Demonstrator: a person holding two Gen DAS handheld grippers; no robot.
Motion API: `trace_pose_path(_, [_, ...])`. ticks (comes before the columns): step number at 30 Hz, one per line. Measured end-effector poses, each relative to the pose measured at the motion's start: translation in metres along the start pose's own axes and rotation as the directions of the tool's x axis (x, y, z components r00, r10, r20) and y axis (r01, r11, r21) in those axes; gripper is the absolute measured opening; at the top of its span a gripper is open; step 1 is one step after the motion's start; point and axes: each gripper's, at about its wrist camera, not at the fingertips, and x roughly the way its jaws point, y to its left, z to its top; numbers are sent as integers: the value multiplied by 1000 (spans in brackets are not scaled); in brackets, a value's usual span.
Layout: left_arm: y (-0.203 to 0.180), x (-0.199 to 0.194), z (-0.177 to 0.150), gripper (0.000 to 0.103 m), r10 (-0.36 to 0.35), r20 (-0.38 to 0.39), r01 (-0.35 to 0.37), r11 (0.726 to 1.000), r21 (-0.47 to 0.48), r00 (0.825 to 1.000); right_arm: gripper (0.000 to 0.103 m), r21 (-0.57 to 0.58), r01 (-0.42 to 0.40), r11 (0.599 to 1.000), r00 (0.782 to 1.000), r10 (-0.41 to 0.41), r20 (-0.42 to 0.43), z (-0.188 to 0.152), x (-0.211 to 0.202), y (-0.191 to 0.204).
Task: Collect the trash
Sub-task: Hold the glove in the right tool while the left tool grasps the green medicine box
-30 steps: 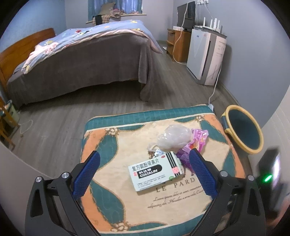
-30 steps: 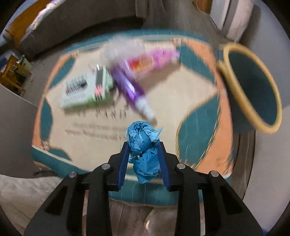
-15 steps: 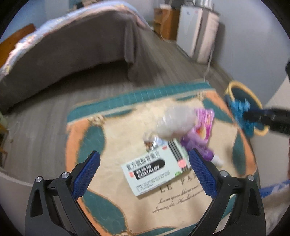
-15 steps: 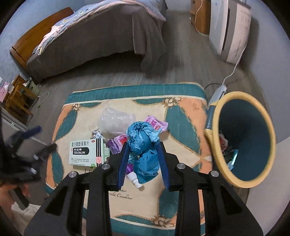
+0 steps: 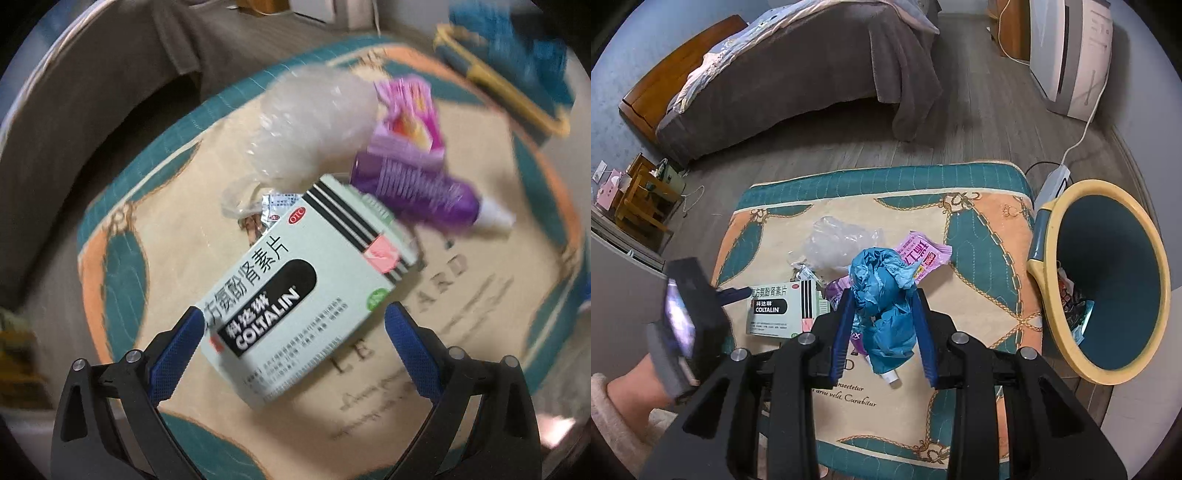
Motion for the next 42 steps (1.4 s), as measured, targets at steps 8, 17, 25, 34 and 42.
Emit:
trace_pose_path(8, [-4, 16, 13, 98, 3, 17, -5, 998, 64, 1000, 32, 9, 1, 1000, 1000, -1, -8, -2, 0, -5])
trace_pose_path(17, [12, 16, 13, 92, -79, 12, 79, 997, 10, 997, 33, 4, 7, 1000, 1000, -7, -11, 1, 1, -6])
trace_pose_path(25, [46, 1, 18, 58, -242, 19, 241, 955, -173, 970, 32, 2, 38, 999, 999, -38, -24, -2, 5, -10])
trace_pose_path(34, [69, -22, 13, 20, -243, 33, 243, 931, -273, 969, 32, -3, 38, 999, 999, -38, -30, -2, 6, -10])
trace_pose_path(42, [64, -40, 20, 19, -151, 77, 164, 962, -217, 986, 32, -12, 45, 999, 999, -45, -23, 0, 5, -10])
